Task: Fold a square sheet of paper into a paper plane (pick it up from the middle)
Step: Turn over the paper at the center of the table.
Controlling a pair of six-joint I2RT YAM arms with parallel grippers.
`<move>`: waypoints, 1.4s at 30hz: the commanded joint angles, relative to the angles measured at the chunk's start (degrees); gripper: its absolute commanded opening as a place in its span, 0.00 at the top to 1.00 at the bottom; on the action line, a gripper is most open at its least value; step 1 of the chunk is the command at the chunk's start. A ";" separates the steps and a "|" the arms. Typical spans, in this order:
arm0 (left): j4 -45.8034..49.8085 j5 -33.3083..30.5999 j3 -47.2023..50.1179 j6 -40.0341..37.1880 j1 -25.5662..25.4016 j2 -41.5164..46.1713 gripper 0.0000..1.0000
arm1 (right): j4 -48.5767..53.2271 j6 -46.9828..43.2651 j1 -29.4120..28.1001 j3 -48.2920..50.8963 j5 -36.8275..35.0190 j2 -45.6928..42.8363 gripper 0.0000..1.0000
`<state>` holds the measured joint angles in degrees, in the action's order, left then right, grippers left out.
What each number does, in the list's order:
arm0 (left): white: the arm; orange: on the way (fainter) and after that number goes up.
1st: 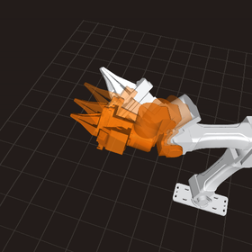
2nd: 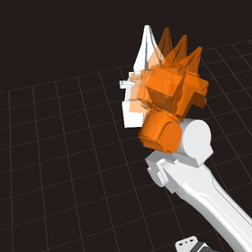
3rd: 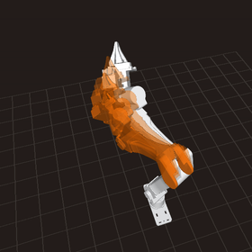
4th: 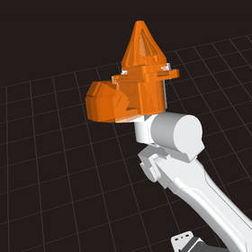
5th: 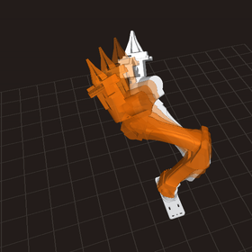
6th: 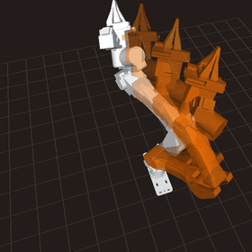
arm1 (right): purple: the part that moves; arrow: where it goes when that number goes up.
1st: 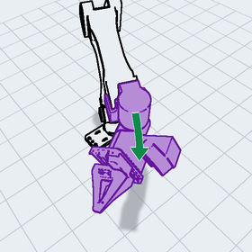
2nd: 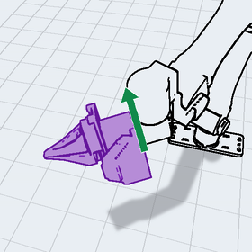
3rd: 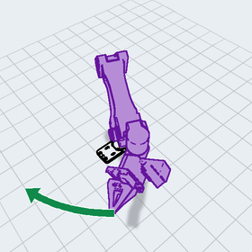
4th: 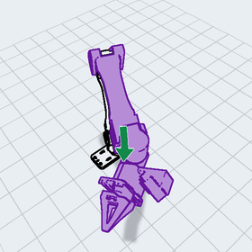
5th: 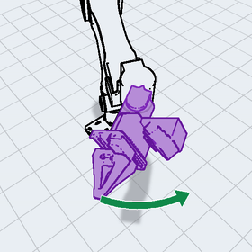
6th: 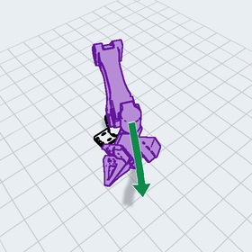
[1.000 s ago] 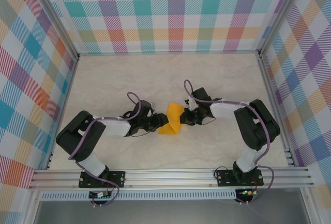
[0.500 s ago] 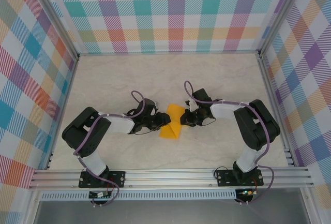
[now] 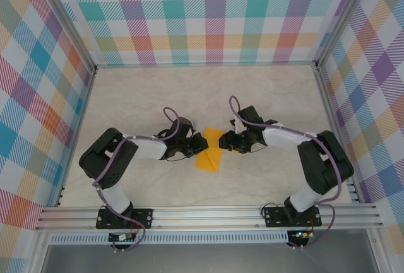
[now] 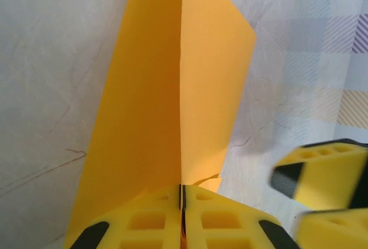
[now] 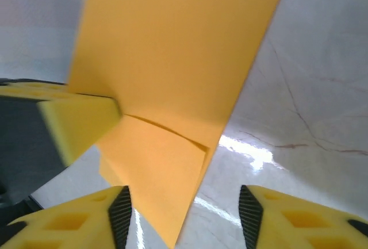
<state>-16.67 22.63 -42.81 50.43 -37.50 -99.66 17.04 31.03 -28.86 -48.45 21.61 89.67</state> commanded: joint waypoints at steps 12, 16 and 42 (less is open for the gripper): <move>48.76 -31.96 -21.40 -28.18 -3.09 15.18 0.95 | 13.46 2.83 1.26 -1.00 -27.84 -20.38 0.03; 55.54 -44.13 -27.24 -32.14 -4.48 15.70 0.95 | 14.67 5.09 1.83 -0.60 -30.75 -22.24 0.00; 56.34 -62.41 -40.50 -29.51 -16.42 -20.04 0.93 | 21.04 11.32 6.64 2.26 -35.51 -24.80 0.00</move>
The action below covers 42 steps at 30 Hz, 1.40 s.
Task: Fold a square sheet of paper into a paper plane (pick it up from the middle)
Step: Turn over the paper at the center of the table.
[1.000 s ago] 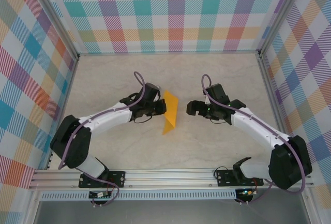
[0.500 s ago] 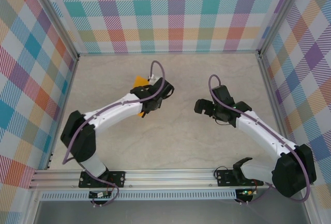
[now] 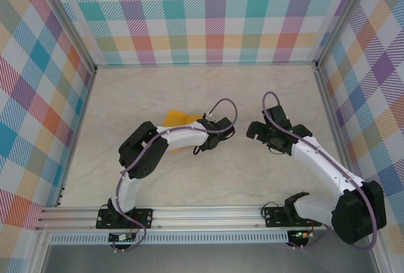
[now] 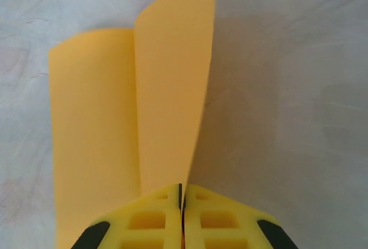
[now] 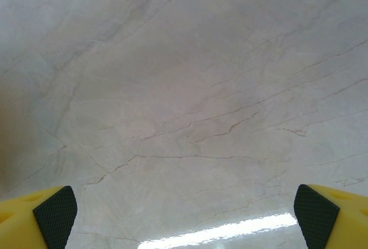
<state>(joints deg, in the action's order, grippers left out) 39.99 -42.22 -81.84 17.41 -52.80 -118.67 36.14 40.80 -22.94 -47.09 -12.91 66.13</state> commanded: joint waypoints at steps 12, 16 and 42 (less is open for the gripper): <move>-4.23 12.93 0.55 8.29 -1.17 -0.14 0.69 | 2.22 1.46 2.37 1.30 0.76 -1.79 0.00; -6.89 21.38 1.96 9.14 -1.17 7.88 0.56 | 2.36 0.96 2.64 0.63 1.37 -2.40 0.00; -19.86 39.18 44.60 25.84 30.09 52.66 0.06 | -6.33 -5.53 -19.29 -35.25 24.33 34.12 0.09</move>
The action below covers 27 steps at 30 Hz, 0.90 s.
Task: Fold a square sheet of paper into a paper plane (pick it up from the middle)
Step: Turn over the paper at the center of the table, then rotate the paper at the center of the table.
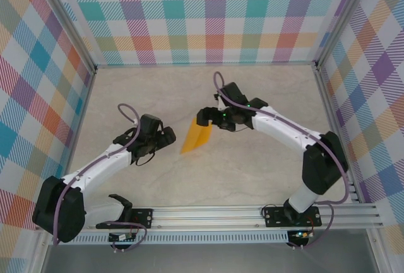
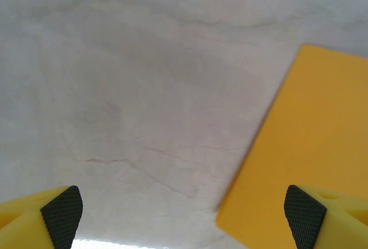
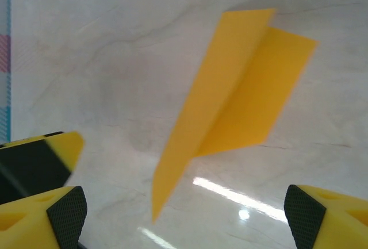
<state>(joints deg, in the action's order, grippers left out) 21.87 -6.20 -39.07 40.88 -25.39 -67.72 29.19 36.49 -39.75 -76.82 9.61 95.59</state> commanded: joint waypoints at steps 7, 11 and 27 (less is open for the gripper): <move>-1.23 5.55 6.55 3.60 9.40 3.42 0.03 | 7.83 0.18 -5.71 -21.22 2.87 22.46 0.12; -1.04 6.20 7.34 3.33 10.36 4.18 0.03 | 13.57 -0.84 -5.70 -27.64 2.02 29.44 0.14; -3.13 8.43 7.50 2.55 10.45 3.53 0.03 | 11.89 -12.39 -5.98 -20.39 8.08 31.54 0.13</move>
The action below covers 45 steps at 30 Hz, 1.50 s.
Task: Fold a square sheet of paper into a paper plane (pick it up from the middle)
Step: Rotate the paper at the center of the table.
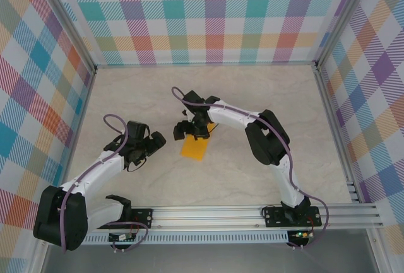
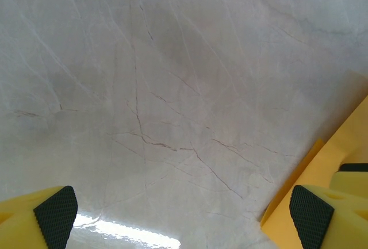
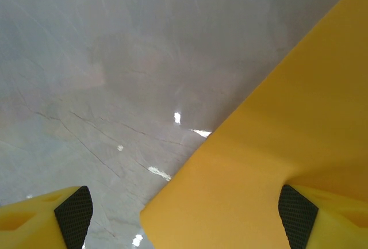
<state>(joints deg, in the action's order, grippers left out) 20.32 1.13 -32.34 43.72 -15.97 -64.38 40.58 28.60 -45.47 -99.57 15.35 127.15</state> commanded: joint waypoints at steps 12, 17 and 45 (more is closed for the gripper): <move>-5.68 7.14 0.37 -3.41 0.75 -1.27 0.03 | 0.18 -15.77 -0.85 16.86 1.88 -9.71 0.14; -10.53 11.69 0.46 -4.53 -1.62 -1.60 0.04 | -3.13 -12.68 -0.41 20.99 -2.79 -19.43 0.12; -33.85 21.36 -9.68 2.29 -17.17 -28.32 0.52 | -33.24 34.77 2.93 57.97 6.84 -43.39 0.45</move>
<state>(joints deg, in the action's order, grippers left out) -12.43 22.68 -41.41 45.65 -32.51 -93.27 14.13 59.55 -42.48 -43.27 19.07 84.66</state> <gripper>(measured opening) 0.479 0.561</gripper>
